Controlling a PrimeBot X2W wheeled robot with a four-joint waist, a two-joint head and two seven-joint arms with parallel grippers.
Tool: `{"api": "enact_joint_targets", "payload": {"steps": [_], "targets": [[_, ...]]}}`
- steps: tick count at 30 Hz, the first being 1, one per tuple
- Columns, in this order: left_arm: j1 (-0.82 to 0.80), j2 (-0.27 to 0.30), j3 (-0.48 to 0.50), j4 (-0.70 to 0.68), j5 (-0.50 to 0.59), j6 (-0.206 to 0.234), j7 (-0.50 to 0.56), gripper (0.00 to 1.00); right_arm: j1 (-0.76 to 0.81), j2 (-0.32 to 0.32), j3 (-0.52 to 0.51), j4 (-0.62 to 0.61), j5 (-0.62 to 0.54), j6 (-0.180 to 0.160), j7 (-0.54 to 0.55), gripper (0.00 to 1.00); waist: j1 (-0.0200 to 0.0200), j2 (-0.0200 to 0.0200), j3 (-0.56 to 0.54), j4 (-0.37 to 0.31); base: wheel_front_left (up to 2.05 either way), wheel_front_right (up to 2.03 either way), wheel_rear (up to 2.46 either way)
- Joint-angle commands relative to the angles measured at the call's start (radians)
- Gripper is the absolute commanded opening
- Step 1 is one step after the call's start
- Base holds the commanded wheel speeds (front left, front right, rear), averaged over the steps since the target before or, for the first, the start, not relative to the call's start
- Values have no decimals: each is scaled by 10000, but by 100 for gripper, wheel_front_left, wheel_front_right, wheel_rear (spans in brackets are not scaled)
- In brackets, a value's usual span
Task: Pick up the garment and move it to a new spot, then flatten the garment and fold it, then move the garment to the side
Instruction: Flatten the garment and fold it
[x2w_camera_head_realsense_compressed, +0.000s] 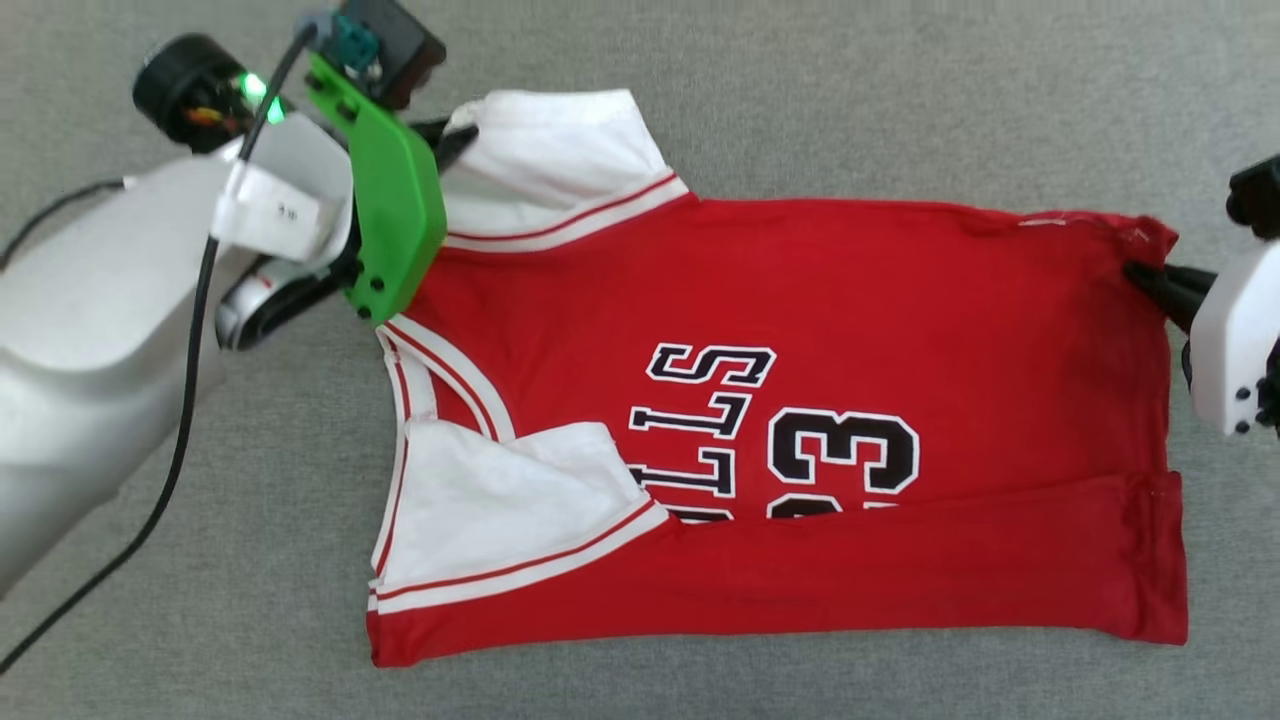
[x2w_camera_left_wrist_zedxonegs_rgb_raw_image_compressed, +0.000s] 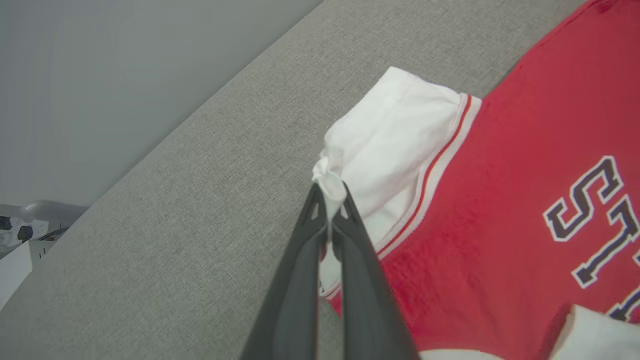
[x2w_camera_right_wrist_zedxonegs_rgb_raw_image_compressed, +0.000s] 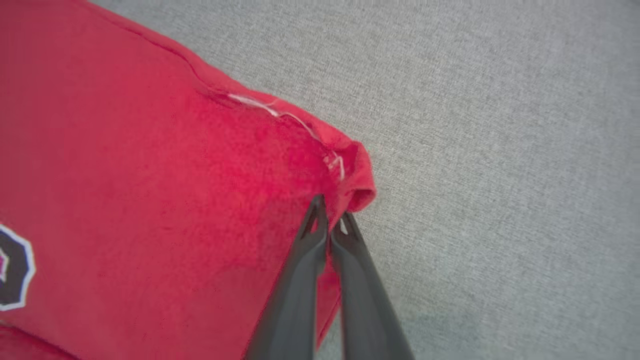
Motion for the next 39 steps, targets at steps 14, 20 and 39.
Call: {"api": "enact_joint_targets", "payload": {"steps": [14,20,39], "targets": [[3322,1815,-113,-3062,2,1695,-439,0,2291,-315,-73,-485,281,-6,-1179,0,1,0,-2128,72,0,0,0],[4748,2341,-134,-4025,-195,2361,-563,0,3441,-311,-249,-623,432,-6,-1362,0,1,0,-2425,110,0,0,0],[6999,1135,35,-2706,-556,2456,-1552,100,4831,793,-657,206,-258,-6,-1827,100,1,0,-2275,86,0,0,0]]}}
